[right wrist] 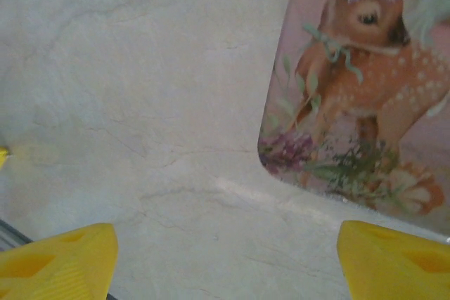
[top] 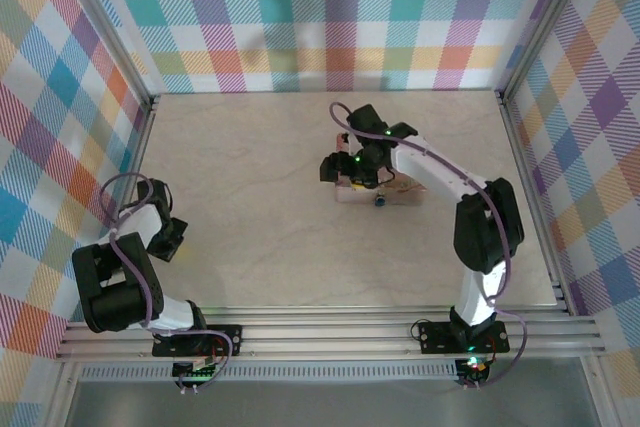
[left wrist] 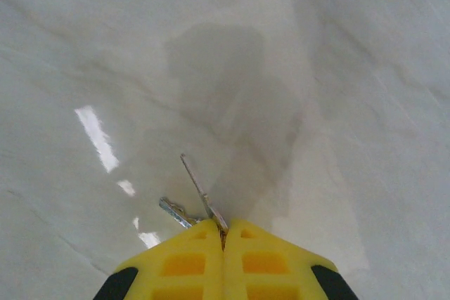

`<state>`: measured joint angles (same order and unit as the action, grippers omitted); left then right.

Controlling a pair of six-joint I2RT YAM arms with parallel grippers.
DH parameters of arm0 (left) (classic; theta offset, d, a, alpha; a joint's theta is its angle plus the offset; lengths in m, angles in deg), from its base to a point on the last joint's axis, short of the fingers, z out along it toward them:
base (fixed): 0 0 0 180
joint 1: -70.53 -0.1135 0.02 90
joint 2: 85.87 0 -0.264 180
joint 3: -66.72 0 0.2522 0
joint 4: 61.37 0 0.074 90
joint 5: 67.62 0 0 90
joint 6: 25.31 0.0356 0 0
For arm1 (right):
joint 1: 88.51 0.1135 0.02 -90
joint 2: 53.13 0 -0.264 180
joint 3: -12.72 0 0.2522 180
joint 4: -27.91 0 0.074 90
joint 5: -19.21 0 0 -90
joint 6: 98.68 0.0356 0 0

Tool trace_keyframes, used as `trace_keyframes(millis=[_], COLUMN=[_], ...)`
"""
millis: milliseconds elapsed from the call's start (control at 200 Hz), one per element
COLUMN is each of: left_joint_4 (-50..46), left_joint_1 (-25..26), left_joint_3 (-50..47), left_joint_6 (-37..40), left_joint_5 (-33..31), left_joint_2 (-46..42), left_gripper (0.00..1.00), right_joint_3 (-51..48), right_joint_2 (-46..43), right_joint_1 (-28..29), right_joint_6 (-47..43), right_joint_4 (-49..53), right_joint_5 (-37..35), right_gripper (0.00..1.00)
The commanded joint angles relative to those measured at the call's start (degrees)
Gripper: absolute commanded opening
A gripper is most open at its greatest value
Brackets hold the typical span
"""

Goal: Unlock a padlock with a key

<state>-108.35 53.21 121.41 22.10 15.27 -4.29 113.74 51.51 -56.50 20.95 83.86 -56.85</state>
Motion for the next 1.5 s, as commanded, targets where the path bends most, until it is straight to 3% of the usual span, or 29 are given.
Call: trace_keyframes(millis=[0, 190, 480, 680, 990, 1160, 1495], left_joint_4=[-0.6, -1.6, 0.4, -4.7, -13.2, -18.0, -8.3], left_joint_1=[5.7, 19.3, 30.4, 31.8, 32.0, 32.0, 32.0], left_joint_3=[0.4, 8.1, 21.4, 29.6, 35.5, 35.7, 31.9], left_joint_6=[2.5, 6.7, 18.2, 26.4, 35.5, 38.7, 26.4], left_joint_5=[7.2, 11.4, 31.5, 48.3, 67.0, 67.7, 67.2], left_joint_2=[-0.9, -1.0, 1.2, 2.9, 0.9, 0.2, -3.6], left_gripper=[0.0, 0.0, 0.0, 0.0, 0.0, 0.0, 0.0], right_joint_3=[-6.3, -18.3, -36.8, -43.8, -37.4, -35.5, -33.8], right_joint_2=[-5.4, -14.1, -27.8, -28.8, -23.9, -21.6, -17.2], right_joint_1=[-1.7, -4.5, -6.0, -3.8, 5.5, 9.7, 16.5], right_joint_6=[4.9, 7.3, 3.7, -3.9, -22.1, -30.2, -39.9], right_joint_4=[-7.5, -15.3, -34.0, -52.8, -60.5, -65.6, -69.1], right_joint_5=[4.8, 6.3, 6.8, 11.0, 7.4, 6.9, -1.9], right_gripper=[0.81, 0.79, 0.65, 0.56, 0.5, 0.55, 0.59])
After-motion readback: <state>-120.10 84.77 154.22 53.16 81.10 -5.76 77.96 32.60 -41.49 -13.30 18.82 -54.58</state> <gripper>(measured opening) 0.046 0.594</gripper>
